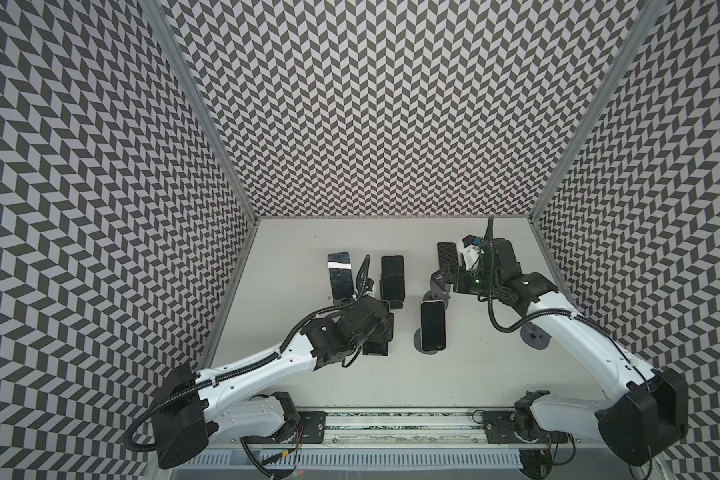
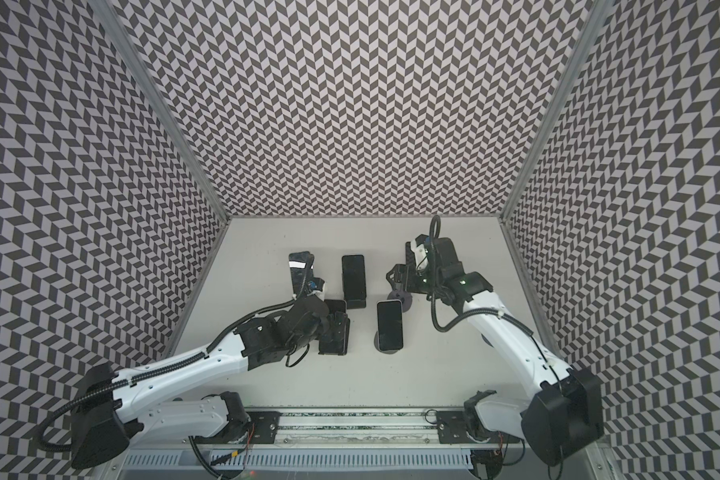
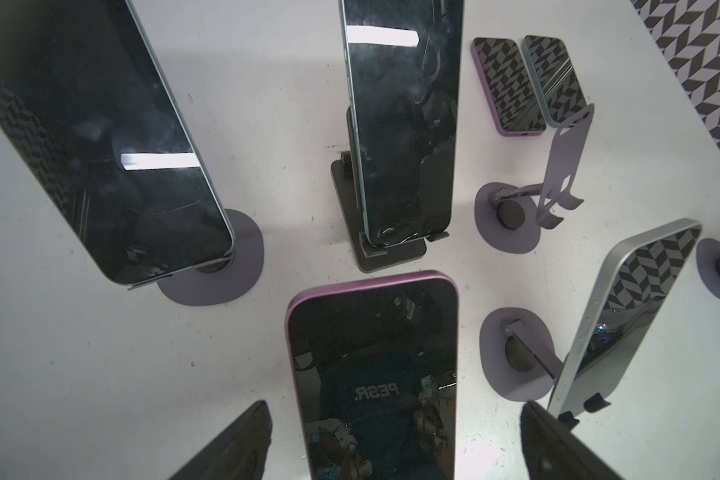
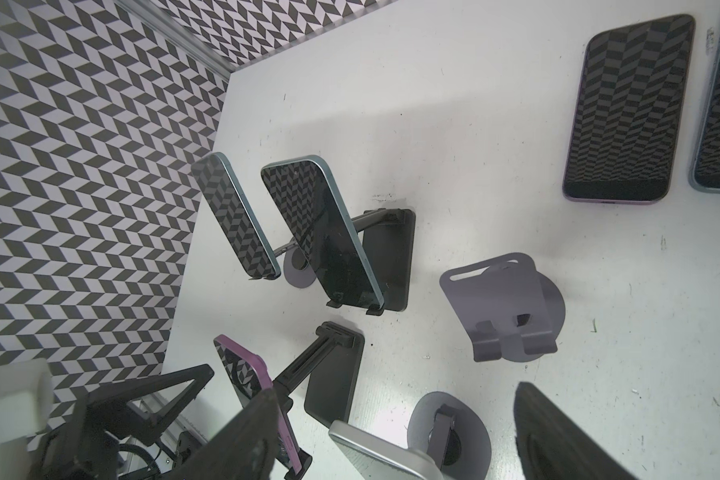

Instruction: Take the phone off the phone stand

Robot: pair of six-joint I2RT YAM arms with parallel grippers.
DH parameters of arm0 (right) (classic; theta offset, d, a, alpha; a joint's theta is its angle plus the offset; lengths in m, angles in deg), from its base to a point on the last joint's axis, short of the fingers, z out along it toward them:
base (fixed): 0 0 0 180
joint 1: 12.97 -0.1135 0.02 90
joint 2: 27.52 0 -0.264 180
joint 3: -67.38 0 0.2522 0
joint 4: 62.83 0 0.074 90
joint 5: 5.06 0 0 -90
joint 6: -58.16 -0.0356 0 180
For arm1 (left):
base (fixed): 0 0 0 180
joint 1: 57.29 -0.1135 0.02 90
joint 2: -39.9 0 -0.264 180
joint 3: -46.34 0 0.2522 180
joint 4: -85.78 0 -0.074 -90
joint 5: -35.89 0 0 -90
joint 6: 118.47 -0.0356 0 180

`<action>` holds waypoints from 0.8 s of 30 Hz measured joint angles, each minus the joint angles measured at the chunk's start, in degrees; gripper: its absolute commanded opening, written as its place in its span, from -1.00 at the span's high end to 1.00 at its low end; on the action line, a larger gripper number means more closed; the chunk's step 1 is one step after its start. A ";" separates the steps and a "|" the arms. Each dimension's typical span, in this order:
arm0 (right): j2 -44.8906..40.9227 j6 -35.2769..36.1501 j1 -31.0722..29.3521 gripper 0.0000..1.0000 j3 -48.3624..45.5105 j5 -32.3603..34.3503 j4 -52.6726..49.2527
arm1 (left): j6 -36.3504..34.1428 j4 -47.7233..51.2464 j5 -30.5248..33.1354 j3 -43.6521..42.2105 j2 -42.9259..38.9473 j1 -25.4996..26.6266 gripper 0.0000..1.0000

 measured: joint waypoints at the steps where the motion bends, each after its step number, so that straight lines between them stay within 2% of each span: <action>1: 0.00 -0.02 -0.11 -0.73 0.00 0.00 0.02 | 0.02 0.02 0.00 -0.31 0.07 0.00 -0.88; 12: -0.02 -0.76 -0.92 -0.72 -1.60 -0.87 0.35 | -0.02 -1.14 0.00 -0.37 2.16 0.00 -0.89; 24: -1.86 3.63 -1.79 -0.61 -0.66 -9.29 -2.23 | -0.48 -1.51 -0.15 -0.13 5.09 0.00 -0.89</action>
